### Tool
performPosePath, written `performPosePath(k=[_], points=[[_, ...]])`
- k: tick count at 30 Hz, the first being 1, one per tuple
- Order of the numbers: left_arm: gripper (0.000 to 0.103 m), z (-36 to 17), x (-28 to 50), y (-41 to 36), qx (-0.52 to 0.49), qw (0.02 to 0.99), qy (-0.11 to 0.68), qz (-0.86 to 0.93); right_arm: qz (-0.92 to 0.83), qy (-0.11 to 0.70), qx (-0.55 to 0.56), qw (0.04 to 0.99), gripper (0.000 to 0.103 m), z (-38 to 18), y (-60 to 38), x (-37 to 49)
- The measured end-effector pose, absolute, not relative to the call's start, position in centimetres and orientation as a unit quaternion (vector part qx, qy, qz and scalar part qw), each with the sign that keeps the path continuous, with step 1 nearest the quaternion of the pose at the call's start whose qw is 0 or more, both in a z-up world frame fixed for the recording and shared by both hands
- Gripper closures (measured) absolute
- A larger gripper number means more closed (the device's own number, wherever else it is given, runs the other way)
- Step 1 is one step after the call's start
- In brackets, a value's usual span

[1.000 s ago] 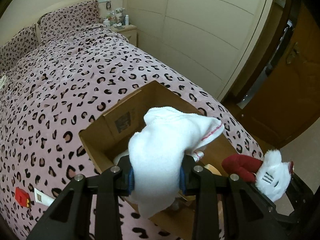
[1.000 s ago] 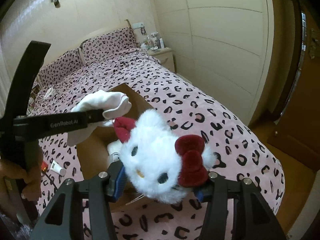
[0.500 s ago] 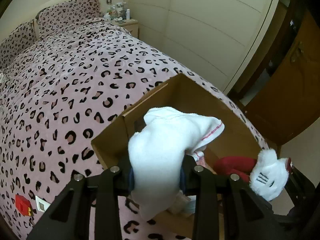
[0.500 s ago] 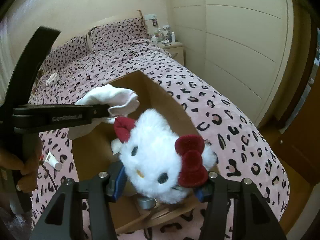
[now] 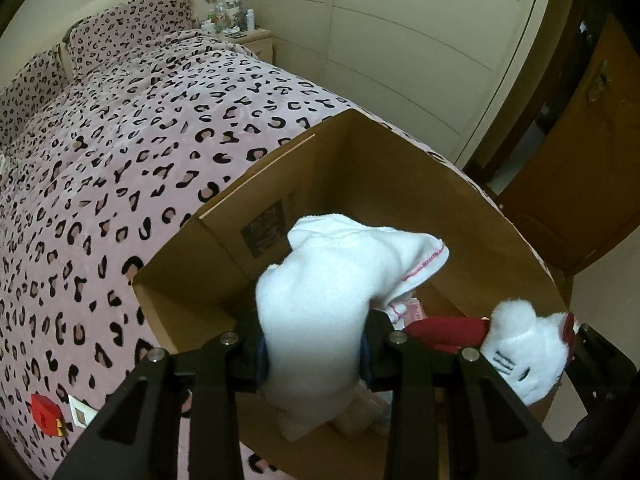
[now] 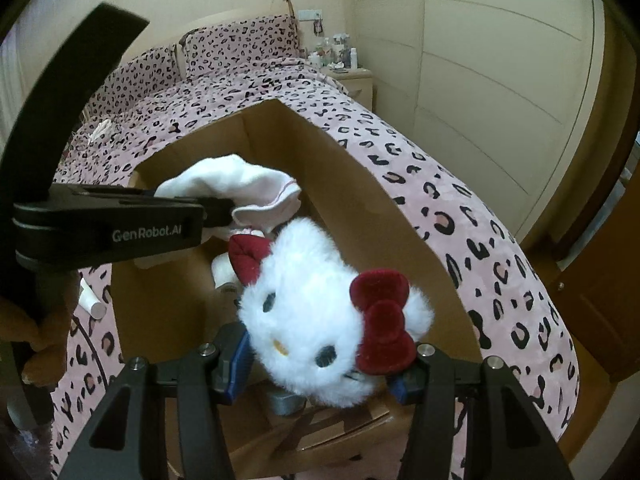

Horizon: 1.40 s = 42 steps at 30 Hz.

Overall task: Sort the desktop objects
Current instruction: 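Lower the white sock with the left tool while the right tool lowers the plush into the box, then open both tools to drop the sock and plush into the box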

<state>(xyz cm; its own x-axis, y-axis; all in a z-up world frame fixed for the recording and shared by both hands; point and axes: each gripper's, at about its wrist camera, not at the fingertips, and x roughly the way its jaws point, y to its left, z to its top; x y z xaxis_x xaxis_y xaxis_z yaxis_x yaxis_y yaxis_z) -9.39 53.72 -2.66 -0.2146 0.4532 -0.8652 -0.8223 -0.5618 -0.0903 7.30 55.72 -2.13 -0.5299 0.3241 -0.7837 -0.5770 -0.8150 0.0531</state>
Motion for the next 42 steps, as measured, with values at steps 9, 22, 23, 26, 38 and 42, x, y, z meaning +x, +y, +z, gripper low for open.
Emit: performPosePath(k=[9, 22, 23, 26, 38, 42], points=[[0.061, -2.5, -8.4, 54.3, -0.445, 0.431, 0.216, 0.755, 0.859, 0.154, -0.413, 0.262, 0.048, -2.4, 55.9, 7.3], [0.021, -1.3, -8.5, 53.6, -0.43, 0.432, 0.209, 0.765, 0.852, 0.171, -0.418, 0.265, 0.039, -1.8, 56.3, 7.2], [0.021, -1.1, -8.6, 53.5, -0.429, 0.431, 0.208, 0.766, 0.85, 0.167, -0.421, 0.27, 0.037, -1.7, 56.3, 7.1], [0.021, -0.6, -8.7, 53.2, -0.428, 0.428, 0.207, 0.769, 0.845, 0.165, -0.428, 0.275, 0.036, -1.4, 56.5, 7.0], [0.02, 1.5, -8.5, 50.7, -0.423, 0.417, 0.191, 0.782, 0.853, 0.162, -0.422, 0.262, 0.034, 0.5, 55.4, 7.5], [0.02, 2.8, -8.4, 48.5, -0.424, 0.405, 0.176, 0.791, 0.859, 0.156, -0.412, 0.26, 0.034, 1.9, 54.4, 7.9]])
